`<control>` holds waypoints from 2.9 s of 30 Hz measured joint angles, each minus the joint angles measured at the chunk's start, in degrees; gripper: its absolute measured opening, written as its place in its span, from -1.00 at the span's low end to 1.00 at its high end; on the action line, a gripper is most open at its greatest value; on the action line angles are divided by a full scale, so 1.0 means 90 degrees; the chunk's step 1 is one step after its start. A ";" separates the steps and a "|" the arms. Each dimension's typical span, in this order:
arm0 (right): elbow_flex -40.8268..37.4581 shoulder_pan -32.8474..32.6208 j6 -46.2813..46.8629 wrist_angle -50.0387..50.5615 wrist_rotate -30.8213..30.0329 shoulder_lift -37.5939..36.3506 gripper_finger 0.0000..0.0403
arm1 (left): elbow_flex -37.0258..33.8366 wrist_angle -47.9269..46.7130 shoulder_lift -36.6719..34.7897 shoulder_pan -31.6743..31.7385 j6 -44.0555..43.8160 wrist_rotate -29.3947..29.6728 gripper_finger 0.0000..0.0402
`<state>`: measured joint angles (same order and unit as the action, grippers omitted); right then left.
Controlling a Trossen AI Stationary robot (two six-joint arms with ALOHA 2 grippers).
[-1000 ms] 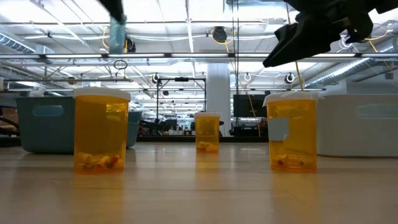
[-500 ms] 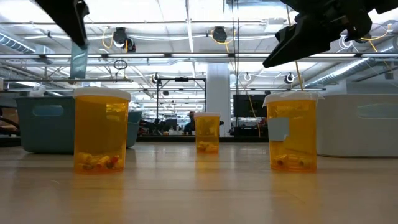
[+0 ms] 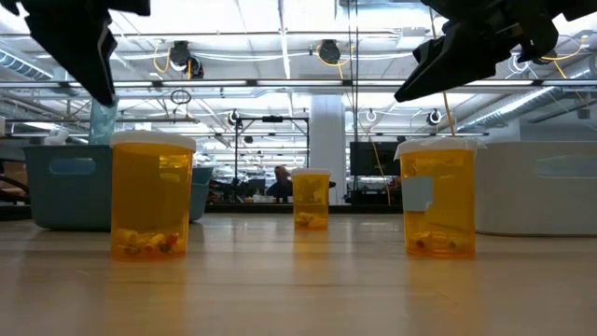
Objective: Pick and place medicine bottles into bin by pill shape (circle, oval)
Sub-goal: Put the blue pill bottle into the blue bin, then put the orange pill bottle into the gray bin
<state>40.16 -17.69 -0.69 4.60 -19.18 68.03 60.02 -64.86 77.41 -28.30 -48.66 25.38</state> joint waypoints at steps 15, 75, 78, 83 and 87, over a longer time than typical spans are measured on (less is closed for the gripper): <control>0.0000 0.0000 0.0001 -0.0001 0.0002 0.0000 -0.46 | -0.1035 0.0778 0.0002 0.0005 -0.0699 -0.0314 -0.34; 0.0000 0.0021 0.0604 -0.0132 -0.0003 0.0002 -0.46 | -0.0389 0.1053 -0.1313 0.0697 0.1724 0.0304 -0.22; 0.0000 0.0152 0.0830 -0.0415 -0.0007 0.0002 -0.46 | -0.0381 0.1352 -0.1502 0.0812 0.2409 0.0663 -0.26; 0.0000 0.0426 0.1320 -0.0713 -0.0012 0.0025 -0.46 | -0.0387 0.2053 -0.1677 0.1148 0.3617 0.0786 -0.27; 0.0000 0.0663 0.1620 -0.1065 0.0257 0.0155 -0.45 | -0.0648 0.2566 -0.1783 0.1446 0.4336 0.0473 -0.27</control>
<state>40.16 -11.73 13.89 -4.98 -16.86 69.42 54.19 -41.76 61.36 -15.29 -9.64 29.64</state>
